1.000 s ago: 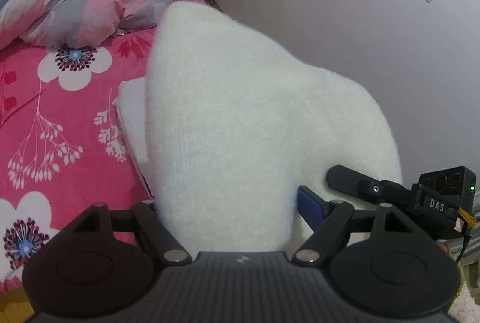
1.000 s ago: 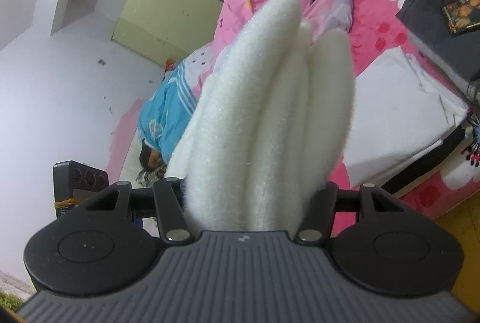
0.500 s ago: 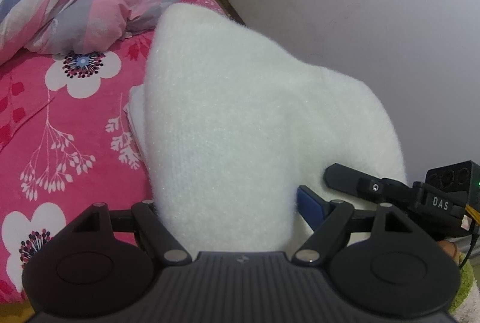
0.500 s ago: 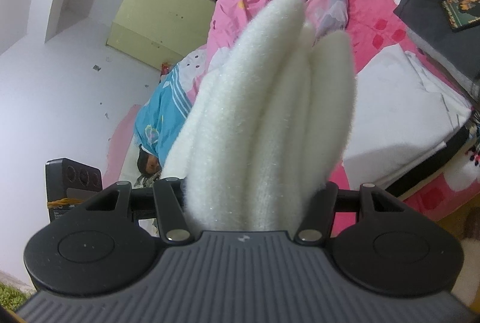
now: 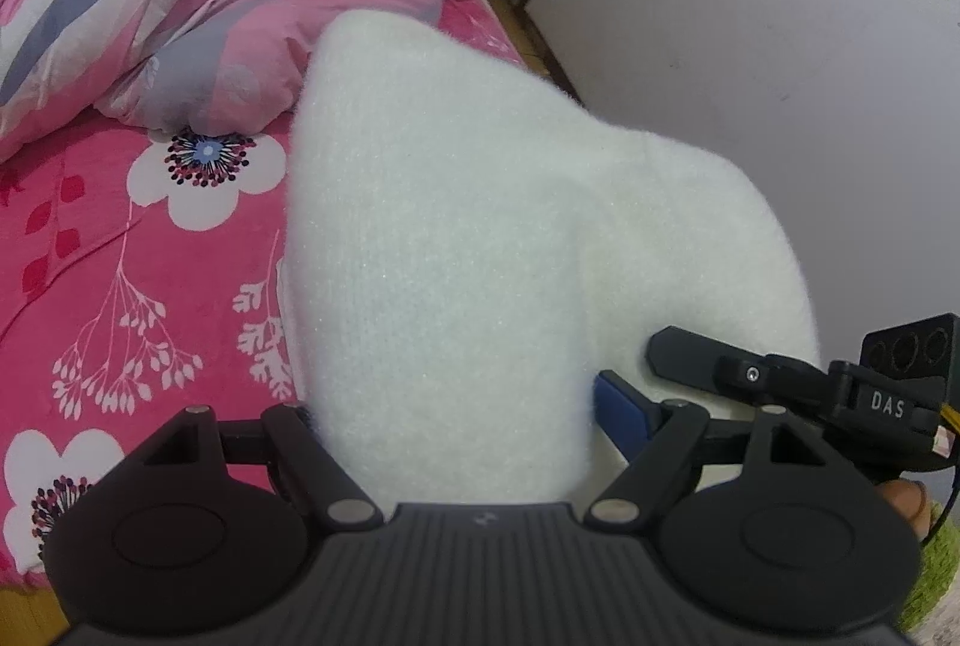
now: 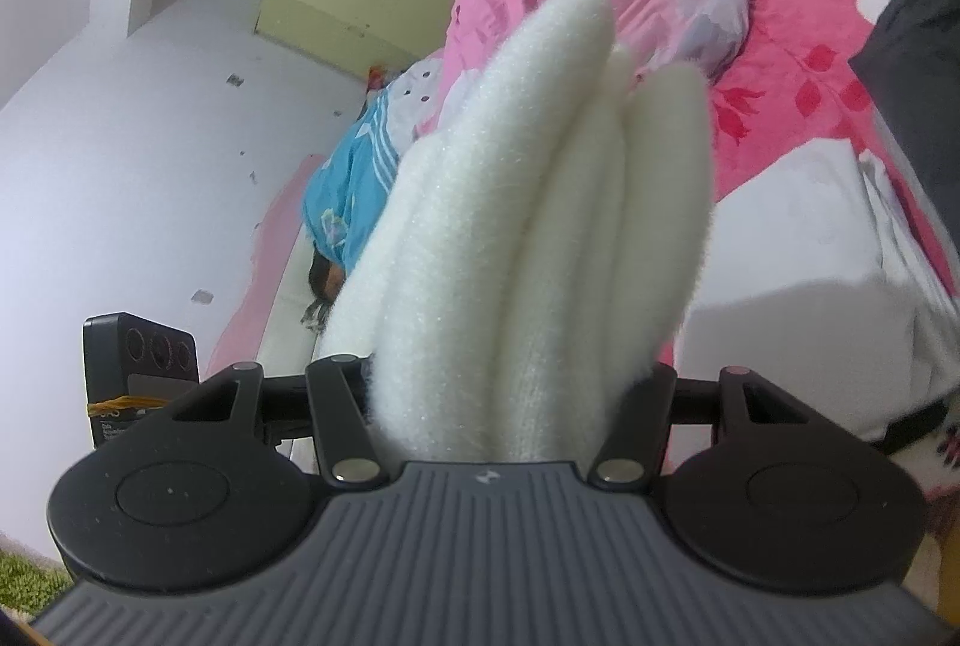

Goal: Fold clothes
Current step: 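Carry the held fleece toward the white clothes stack with both grippers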

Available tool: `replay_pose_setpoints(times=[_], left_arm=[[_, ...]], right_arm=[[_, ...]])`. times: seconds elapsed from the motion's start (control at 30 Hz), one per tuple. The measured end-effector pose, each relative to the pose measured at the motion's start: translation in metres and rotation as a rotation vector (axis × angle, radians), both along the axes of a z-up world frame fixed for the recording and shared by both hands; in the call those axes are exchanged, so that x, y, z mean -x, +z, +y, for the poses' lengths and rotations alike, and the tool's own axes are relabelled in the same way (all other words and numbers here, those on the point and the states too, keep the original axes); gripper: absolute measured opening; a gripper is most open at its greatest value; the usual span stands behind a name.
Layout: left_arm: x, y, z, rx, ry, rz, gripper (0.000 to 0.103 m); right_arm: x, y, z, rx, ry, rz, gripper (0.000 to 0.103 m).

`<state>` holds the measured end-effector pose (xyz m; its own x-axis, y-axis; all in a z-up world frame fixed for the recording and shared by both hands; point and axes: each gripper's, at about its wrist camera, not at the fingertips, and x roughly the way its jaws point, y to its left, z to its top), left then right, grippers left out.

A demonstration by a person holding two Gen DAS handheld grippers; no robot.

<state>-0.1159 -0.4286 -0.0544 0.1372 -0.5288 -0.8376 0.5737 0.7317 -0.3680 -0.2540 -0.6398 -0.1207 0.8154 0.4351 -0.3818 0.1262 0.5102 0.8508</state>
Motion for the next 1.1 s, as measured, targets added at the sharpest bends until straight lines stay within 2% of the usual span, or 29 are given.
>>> replay_pose_setpoints(times=[0.23,0.53,0.77,1.1], left_arm=[[-0.002,-0.009,-0.038,-0.07,0.081,0.0,0.081],[-0.008,-0.021,-0.05,-0.157,0.185,0.035,0.081],[-0.021,-0.041,-0.031,-0.139,0.199,0.098,0.081],[-0.019,-0.081,0.037,-0.118,0.185,0.27,0.081]], right_arm=[[-0.025,-0.02,-0.045,-0.06,0.078,0.03,0.056],[-0.055,-0.042,-0.06,-0.131,0.196,0.097,0.056],[-0.068,-0.048,-0.052,-0.133,0.24,0.155,0.056],[-0.055,-0.055,0.008,-0.098,0.237,0.28,0.056]])
